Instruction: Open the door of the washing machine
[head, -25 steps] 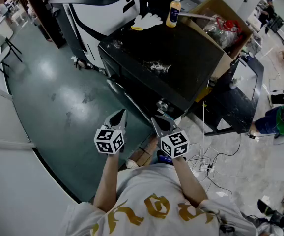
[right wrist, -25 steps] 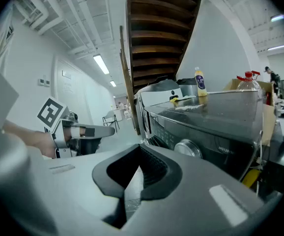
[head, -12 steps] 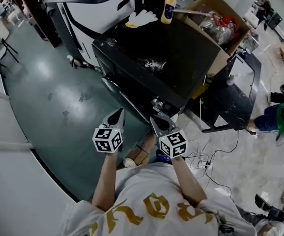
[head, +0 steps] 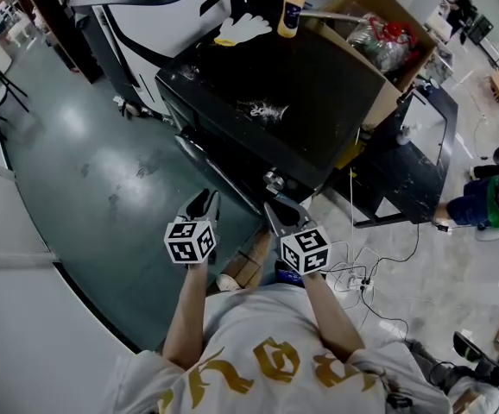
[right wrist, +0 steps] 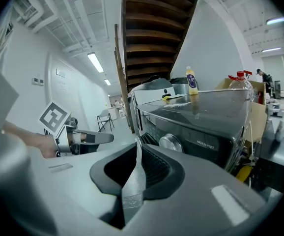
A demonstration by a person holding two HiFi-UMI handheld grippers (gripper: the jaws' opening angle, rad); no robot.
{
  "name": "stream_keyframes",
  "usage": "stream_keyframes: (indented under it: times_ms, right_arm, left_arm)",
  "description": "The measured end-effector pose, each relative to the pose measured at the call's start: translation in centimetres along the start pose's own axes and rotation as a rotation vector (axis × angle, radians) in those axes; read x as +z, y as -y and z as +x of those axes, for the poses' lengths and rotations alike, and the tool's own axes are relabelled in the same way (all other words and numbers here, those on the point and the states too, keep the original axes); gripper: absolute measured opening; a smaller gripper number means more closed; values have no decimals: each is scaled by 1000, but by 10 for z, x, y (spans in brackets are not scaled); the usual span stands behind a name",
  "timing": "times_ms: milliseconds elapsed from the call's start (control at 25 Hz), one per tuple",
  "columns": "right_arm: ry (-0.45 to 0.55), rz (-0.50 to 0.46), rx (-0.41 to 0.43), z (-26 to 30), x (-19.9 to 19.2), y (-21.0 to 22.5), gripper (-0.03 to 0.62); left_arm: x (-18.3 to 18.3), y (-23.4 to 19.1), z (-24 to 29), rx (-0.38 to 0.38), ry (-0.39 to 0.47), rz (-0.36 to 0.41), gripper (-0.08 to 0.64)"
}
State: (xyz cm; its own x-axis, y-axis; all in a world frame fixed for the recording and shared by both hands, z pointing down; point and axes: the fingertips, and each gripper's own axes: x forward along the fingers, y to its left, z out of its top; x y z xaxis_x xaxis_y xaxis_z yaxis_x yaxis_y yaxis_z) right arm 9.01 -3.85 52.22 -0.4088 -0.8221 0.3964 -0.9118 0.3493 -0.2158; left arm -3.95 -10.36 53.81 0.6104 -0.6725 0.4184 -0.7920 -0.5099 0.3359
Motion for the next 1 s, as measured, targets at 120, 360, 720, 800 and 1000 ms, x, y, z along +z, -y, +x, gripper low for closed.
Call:
stream_keyframes:
  times_ms: [120,360,720,800,1000]
  right_arm:
    - [-17,-5,-2,2,-2,2,79]
    - [-67,-106,10,4,-5,7,81]
    - [-138,-125,64,8,-20,21,72]
    - [-156,-128,76,10,-24,23,74]
    - [-170,-124,80,13,-28,33,74]
  left_arm:
    - [-8,1,11,-12,-35,-4,101]
    - [-33,3,39,-27,-119,-34,121]
    - [-68,6,86,-16,-215,-91,141]
    - [-75,4,95,1,-241,-113,157]
    - [-94,1,118,44,-330,-164,212]
